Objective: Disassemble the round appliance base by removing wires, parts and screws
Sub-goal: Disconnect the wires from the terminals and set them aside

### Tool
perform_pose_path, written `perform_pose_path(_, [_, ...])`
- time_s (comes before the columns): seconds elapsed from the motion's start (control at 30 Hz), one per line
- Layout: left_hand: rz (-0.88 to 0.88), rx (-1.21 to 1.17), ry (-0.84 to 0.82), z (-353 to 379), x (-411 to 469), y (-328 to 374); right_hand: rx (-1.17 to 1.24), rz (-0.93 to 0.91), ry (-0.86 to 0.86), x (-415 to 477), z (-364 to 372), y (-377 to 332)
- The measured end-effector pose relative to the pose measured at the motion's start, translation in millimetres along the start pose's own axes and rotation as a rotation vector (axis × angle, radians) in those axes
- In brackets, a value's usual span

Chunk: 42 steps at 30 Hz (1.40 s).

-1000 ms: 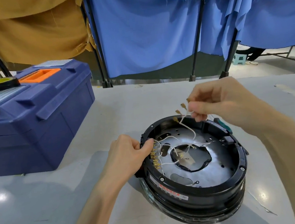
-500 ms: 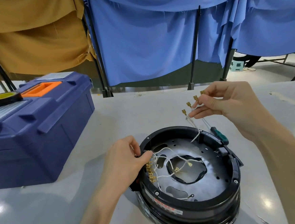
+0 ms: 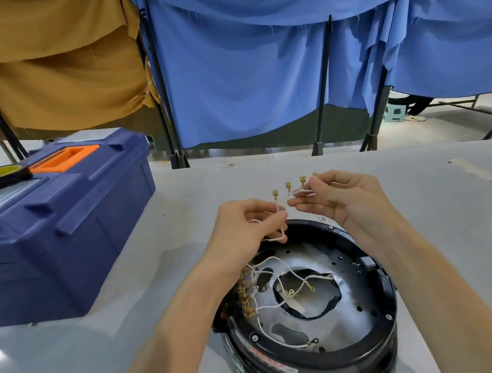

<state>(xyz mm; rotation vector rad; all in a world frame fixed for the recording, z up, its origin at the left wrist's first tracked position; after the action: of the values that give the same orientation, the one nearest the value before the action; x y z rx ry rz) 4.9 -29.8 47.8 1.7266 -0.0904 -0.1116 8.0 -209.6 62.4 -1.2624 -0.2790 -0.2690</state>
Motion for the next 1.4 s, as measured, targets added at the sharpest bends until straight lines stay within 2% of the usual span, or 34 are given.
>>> perform_pose_path(0.1, [-0.094, -0.019, 0.001, -4.3, 15.5, 0.8, -0.038, 0.018, 0.032, 5.3, -7.9, 10.9])
perform_pose_path(0.2, [-0.193, 0.003, 0.101, -15.7, 39.7, -2.2, -0.485, -0.052, 0.041, 7.9, -16.4, 22.5])
perform_pose_path(0.27, [-0.280, -0.005, 0.175, -25.0, 58.6, -9.7, -0.794, -0.071, -0.050, 8.0, -19.6, 29.7])
perform_pose_path(0.37, [-0.397, -0.011, 0.275, -35.0, 85.4, -28.2, -0.951, -0.001, -0.205, 5.8, -18.4, 38.7])
perform_pose_path(0.43, [-0.463, -0.010, 0.317, -39.0, 99.4, -42.8, -0.998, 0.011, -0.255, 5.1, -16.9, 43.1])
perform_pose_path(0.57, [-0.553, -0.112, 0.336, -43.8, 116.2, -64.8, -1.017, 0.011, -0.240, 6.0, -18.3, 45.0])
perform_pose_path(0.7, [-0.529, -0.348, 0.371, -47.4, 123.2, -70.2, -0.987, 0.025, -0.230, 6.8, -18.8, 45.6])
perform_pose_path(0.83, [-0.508, -0.404, 0.390, -53.7, 122.1, -71.8, -0.976, 0.020, -0.236, 6.4, -19.4, 45.2])
perform_pose_path(0.93, [-0.530, -0.363, 0.395, -60.1, 112.6, -71.3, -0.974, 0.022, -0.243, 6.0, -18.6, 43.1])
perform_pose_path(1.0, [-0.517, -0.241, 0.446, -63.5, 101.6, -68.2, -0.968, 0.025, -0.246, 5.1, -17.2, 41.4])
perform_pose_path(1.1, [-0.392, -0.065, 0.492, -62.5, 75.8, -55.9, -0.965, 0.023, -0.249, 4.7, -16.4, 39.6])
perform_pose_path(1.2, [-0.228, 0.008, 0.278, -52.3, 42.0, -41.4, -0.963, 0.026, -0.252, 5.4, -16.4, 38.2])
perform_pose_path(1.27, [-0.182, 0.048, 0.115, -42.7, 18.8, -36.8, -0.971, 0.028, -0.261, 5.1, -17.0, 36.7])
perform_pose_path(1.33, [-0.170, 0.077, 0.047, -34.6, 2.0, -39.1, -0.995, 0.029, -0.288, 4.3, -18.0, 33.1])
perform_pose_path(1.4, [-0.146, 0.071, 0.052, -28.8, -7.0, -44.4, -1.027, 0.047, -0.320, 3.2, -19.4, 28.0])
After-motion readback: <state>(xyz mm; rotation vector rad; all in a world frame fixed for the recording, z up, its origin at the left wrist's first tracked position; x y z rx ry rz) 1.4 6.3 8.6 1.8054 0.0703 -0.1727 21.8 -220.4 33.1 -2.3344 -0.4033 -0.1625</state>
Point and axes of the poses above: each hand's wrist, its own x-axis towards the middle knuckle, its own z-axis out of the palm, y = z × x, the point moved 1 cm from there along x, towards the middle knuckle, and after that the axes turned 10 degrees about -z, right-handed, at the moved point
